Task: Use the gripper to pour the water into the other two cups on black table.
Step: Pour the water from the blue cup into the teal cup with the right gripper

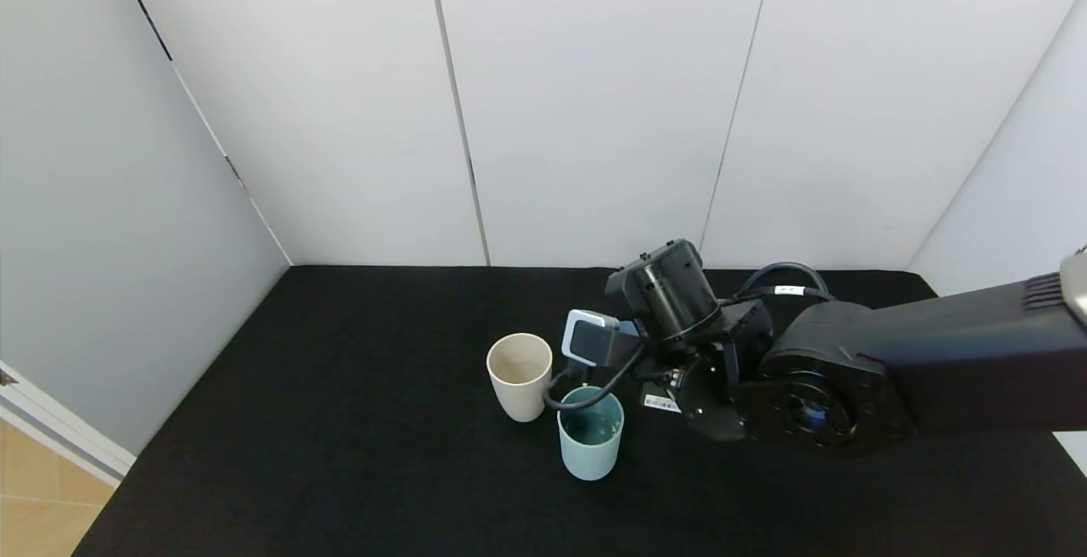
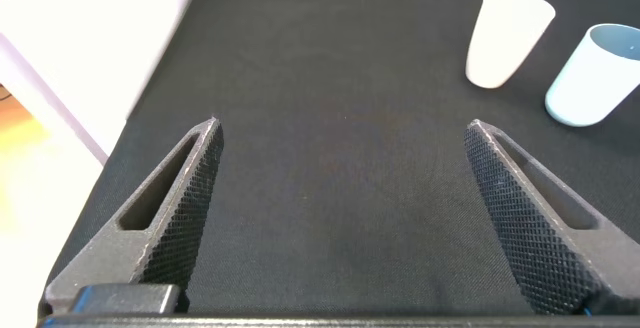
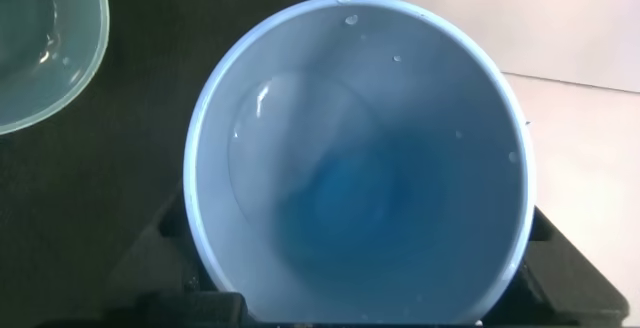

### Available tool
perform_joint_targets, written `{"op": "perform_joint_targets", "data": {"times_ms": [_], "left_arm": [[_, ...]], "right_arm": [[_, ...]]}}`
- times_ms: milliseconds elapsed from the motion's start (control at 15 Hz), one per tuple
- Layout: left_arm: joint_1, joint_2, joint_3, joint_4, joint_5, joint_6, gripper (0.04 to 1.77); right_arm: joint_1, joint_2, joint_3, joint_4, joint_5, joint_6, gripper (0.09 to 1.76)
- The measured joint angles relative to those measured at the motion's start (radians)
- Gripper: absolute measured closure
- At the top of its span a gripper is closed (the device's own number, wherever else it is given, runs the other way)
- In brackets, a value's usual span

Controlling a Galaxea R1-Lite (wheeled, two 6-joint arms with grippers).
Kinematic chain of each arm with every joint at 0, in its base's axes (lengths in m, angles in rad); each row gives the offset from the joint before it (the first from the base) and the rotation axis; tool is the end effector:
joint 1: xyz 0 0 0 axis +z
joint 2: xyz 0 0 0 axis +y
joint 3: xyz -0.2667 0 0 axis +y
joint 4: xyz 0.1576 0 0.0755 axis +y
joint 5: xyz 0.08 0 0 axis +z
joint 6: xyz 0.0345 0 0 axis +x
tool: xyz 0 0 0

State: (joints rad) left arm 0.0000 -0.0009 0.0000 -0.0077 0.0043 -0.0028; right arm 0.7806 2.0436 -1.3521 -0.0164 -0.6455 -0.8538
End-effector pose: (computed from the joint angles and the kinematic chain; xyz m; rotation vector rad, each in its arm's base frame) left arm 0.0053 0.0001 0.0764 -0.0028 -0.0086 0.0043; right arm 0.2810 0.2491 0.1279 -1.2745 0.4378 0.3511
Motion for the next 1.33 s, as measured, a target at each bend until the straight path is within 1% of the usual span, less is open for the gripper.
{"op": "perform_joint_targets", "data": {"times_ms": [133, 867, 1000, 1333], "left_arm": [[0.0, 0.0, 0.0, 0.0, 0.0, 0.0, 0.09], [0.0, 0.0, 0.0, 0.0, 0.0, 0.0, 0.09], [0.0, 0.0, 0.0, 0.0, 0.0, 0.0, 0.09], [0.0, 0.0, 0.0, 0.0, 0.0, 0.0, 0.09]], "right_arm": [[0.002, 0.02, -0.006, -0.001, -0.024, -0.021, 0.53], [0.037, 0.061, -0.021, 0.0, -0.061, -0.093, 0.53], [0.042, 0.063, -0.021, 0.0, -0.085, -0.106, 0.53], [0.047, 0.063, -0.021, -0.002, -0.088, -0.135, 0.53]]}}
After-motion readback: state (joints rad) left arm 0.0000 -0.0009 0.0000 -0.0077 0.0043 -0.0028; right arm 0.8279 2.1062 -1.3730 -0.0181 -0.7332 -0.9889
